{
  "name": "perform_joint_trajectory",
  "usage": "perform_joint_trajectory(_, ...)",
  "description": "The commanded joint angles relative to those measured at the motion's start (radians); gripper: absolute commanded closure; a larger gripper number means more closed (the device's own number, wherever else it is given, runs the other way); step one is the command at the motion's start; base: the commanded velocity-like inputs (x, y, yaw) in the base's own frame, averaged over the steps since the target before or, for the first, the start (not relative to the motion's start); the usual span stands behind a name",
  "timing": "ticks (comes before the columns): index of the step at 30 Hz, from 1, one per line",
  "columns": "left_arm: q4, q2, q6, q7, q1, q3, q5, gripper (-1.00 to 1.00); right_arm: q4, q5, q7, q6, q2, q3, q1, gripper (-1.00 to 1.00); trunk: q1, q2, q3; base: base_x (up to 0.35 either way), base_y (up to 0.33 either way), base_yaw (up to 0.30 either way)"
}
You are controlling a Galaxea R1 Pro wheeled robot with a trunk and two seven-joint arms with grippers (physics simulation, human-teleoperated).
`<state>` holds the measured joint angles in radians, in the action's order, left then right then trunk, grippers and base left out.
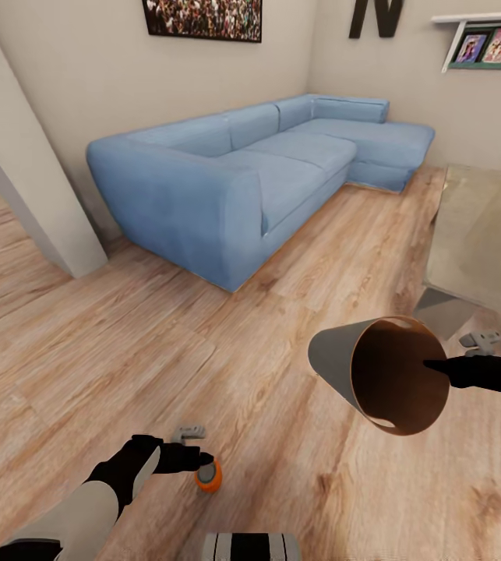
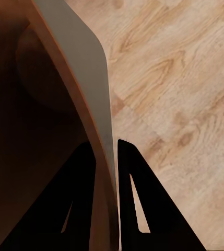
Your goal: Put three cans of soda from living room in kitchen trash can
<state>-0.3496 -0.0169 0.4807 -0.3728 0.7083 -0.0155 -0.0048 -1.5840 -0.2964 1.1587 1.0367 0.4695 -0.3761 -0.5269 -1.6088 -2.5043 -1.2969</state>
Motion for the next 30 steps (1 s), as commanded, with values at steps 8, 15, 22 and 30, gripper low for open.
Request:
perform_joint_trajectory(8,0.0,0.0,0.0,0.0,0.0,0.0,0.0,-1.0,-0.001,0.019,0.004,0.01,-0.001,0.002,-0.001,1.0,-0.001,-0.001,-0.019,0.0,0.0,0.0)
perform_joint_trajectory(15,0.0,0.0,-0.001,-0.001,-0.001,0.0,0.0,-1.0,-0.001,0.019,0.004,0.01,-0.002,0.002,0.001,1.0,-0.001,-0.001,-0.022,0.05,-0.004,0.0)
perform_joint_trajectory(22,0.0,0.0,-0.001,0.0,0.0,0.0,0.0,-1.0,-0.001,0.019,0.004,0.01,-0.002,0.002,0.001,1.0,-0.001,-0.001,-0.022,0.052,-0.009,0.0)
perform_joint_trajectory(30,0.0,0.0,-0.001,0.0,-0.001,-0.001,0.0,-1.0,-0.001,0.018,0.004,0.01,-0.002,0.003,0.001,1.0,-0.002,-0.001,-0.034,0.004,-0.001,0.0)
